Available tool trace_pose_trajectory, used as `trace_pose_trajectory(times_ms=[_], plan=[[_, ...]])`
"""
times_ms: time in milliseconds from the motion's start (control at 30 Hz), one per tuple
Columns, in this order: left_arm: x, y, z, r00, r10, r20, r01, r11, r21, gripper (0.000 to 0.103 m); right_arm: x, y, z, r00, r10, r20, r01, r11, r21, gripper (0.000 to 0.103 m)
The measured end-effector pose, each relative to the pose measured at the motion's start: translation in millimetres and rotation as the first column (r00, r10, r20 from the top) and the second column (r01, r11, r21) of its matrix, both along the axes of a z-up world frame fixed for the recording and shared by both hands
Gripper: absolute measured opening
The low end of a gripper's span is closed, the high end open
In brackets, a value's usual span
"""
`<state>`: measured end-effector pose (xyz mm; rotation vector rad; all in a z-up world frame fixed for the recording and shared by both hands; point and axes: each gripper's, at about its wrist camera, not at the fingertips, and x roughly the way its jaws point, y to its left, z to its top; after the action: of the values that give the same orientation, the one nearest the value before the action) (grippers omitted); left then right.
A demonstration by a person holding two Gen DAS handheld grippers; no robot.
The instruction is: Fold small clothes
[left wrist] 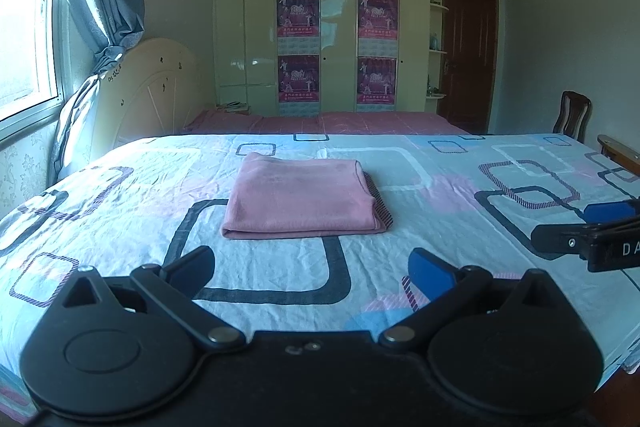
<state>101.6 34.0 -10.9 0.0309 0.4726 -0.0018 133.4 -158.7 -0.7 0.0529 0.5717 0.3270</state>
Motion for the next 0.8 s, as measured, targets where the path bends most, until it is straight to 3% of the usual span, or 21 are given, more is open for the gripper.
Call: trace_pose_trajectory(times_ms=[800], plan=[[0.9, 0.7, 2.6, 1.000, -0.017, 0.004, 0.017, 1.000, 0.018, 0.102, 0.1, -2.1, 2.1, 1.000, 0.003, 0.003, -0.003, 1.000, -0.004, 0.103]])
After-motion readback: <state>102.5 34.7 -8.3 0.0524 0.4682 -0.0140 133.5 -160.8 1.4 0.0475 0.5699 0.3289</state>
